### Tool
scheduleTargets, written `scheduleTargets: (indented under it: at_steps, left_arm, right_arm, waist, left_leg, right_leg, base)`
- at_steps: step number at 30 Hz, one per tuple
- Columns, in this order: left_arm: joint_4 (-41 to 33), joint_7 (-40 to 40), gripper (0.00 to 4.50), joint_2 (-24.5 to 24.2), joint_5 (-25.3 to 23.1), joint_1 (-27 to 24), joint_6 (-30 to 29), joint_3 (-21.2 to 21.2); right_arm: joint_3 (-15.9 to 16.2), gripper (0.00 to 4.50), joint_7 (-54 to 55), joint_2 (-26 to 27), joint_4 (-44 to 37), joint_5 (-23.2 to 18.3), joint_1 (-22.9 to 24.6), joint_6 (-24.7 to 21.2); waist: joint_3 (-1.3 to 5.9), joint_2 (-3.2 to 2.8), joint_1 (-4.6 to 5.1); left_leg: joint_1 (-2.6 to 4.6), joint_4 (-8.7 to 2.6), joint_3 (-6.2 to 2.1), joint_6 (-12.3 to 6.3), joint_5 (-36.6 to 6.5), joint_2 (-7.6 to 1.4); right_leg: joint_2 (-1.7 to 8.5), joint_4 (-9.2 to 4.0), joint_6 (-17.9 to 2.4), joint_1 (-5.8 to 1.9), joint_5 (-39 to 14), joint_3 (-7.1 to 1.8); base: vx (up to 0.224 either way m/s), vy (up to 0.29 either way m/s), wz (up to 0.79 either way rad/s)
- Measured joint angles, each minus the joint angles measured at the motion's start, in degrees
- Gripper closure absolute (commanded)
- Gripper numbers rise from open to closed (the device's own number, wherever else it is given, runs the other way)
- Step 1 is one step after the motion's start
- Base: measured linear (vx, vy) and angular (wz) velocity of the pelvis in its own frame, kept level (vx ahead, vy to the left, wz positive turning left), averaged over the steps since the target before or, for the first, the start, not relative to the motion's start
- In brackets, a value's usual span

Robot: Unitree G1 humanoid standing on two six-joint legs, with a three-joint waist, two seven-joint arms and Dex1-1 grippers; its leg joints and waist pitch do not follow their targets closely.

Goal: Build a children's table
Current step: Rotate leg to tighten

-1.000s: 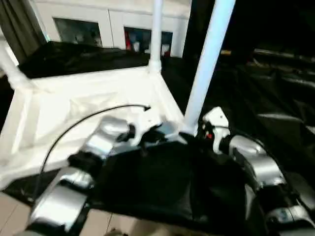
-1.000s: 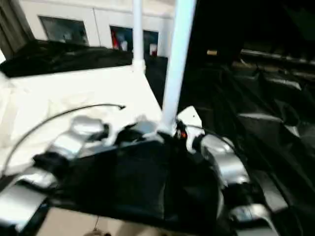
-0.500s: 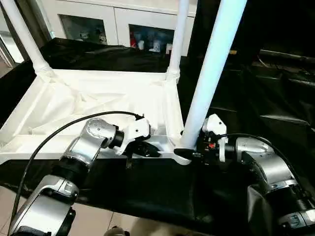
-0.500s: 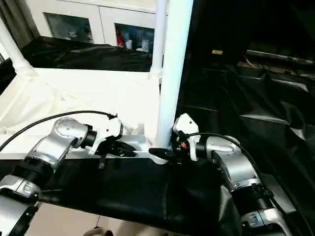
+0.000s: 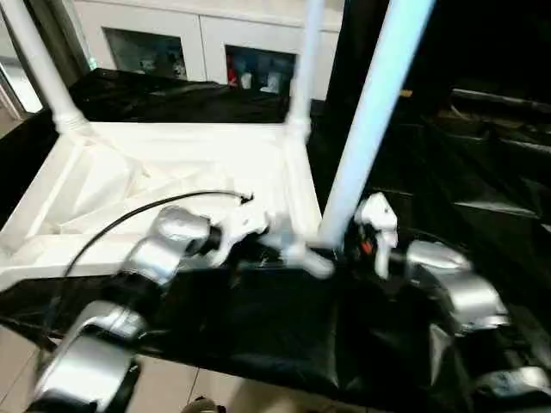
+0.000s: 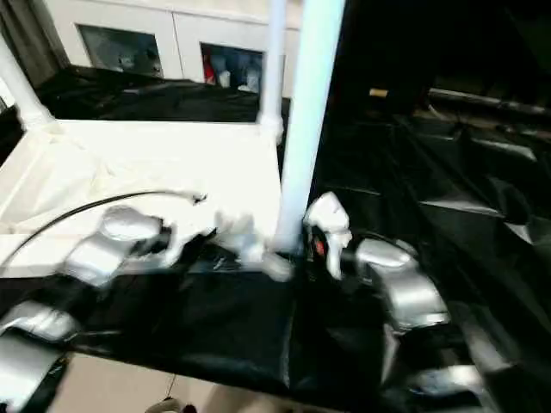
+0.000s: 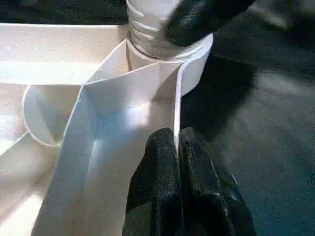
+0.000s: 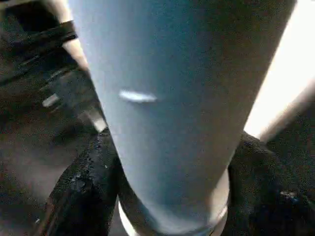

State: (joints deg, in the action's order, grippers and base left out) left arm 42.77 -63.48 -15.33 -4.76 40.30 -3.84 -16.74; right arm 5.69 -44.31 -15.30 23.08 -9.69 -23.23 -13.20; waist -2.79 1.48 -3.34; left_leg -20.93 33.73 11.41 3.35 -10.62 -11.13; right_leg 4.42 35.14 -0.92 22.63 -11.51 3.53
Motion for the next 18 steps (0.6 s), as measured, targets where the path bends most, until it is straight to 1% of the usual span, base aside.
scheduleTargets:
  at_steps: [4,7,12,13,14,15,18]
  left_arm:
    - [6.1,12.5,4.5,7.1,-1.5,3.7,-3.3,0.7]
    - [7.6,16.4,4.5,9.7,-1.6,4.8,-5.4,1.2]
    - [8.0,17.1,4.5,10.7,-1.6,5.1,-6.3,2.0]
    - [8.2,17.1,4.5,10.8,-1.6,5.3,-6.2,2.0]
    - [8.3,17.1,4.5,10.9,-1.6,5.3,-6.1,2.0]
    - [8.4,17.1,4.5,10.9,-1.6,5.3,-6.0,2.0]
    - [8.4,16.8,4.5,10.8,-1.6,5.4,-5.7,2.0]
  right_arm:
    - [-4.0,1.86,16.8,5.3,4.1,2.1,-3.4,-2.6]
    - [-5.8,1.86,24.8,8.4,5.4,2.9,-4.4,-2.9]
    - [-6.7,1.86,27.6,10.0,5.4,3.6,-4.5,-2.4]
    - [-7.0,1.51,27.5,10.1,5.5,3.6,-4.3,-1.8]
    - [-7.1,1.3,27.5,10.1,5.5,3.5,-4.3,-1.5]
    - [-7.1,1.16,27.5,10.1,5.6,3.4,-4.3,-1.3]
    - [-7.1,0.98,26.4,10.1,5.6,3.4,-4.3,-1.2]
  waist:
    - [0.02,-0.01,0.08]
    - [0.01,-0.05,0.11]
    - [0.07,-0.13,0.05]
    - [0.08,-0.19,0.0]
    - [0.07,-0.22,0.0]
    - [0.06,-0.24,0.01]
    - [0.06,-0.24,0.02]
  left_leg:
    - [0.22,0.0,0.04,-0.01,0.0,0.13]
    - [0.48,-0.01,0.04,-0.01,0.0,0.16]
    - [0.67,-0.17,0.02,0.0,0.0,0.16]
    - [0.66,-0.18,0.02,-0.01,0.0,0.16]
    - [0.65,-0.18,0.02,0.0,0.0,0.16]
    - [0.65,-0.19,0.02,-0.01,0.0,0.16]
    - [0.65,-0.25,0.02,-0.01,0.0,0.16]
  right_leg:
    - [0.1,-0.18,0.1,-0.32,0.0,-0.13]
    - [0.1,-0.2,0.3,-0.52,-0.2,-0.18]
    - [0.09,-0.2,0.4,-0.68,-0.2,-0.18]
    - [0.09,-0.2,0.3,-0.68,-0.2,-0.17]
    - [0.09,-0.2,0.3,-0.68,-0.2,-0.17]
    - [0.09,-0.21,0.3,-0.68,-0.2,-0.17]
    - [0.09,-0.21,0.3,-0.67,-0.2,-0.17]
  base:
    - [0.0,0.0,0.0]
    - [0.0,0.0,0.0]
    - [0.0,0.0,0.0]
    - [0.0,0.0,0.0]
    - [0.0,0.0,0.0]
    - [0.0,0.0,0.0]
    - [0.0,0.0,0.0]
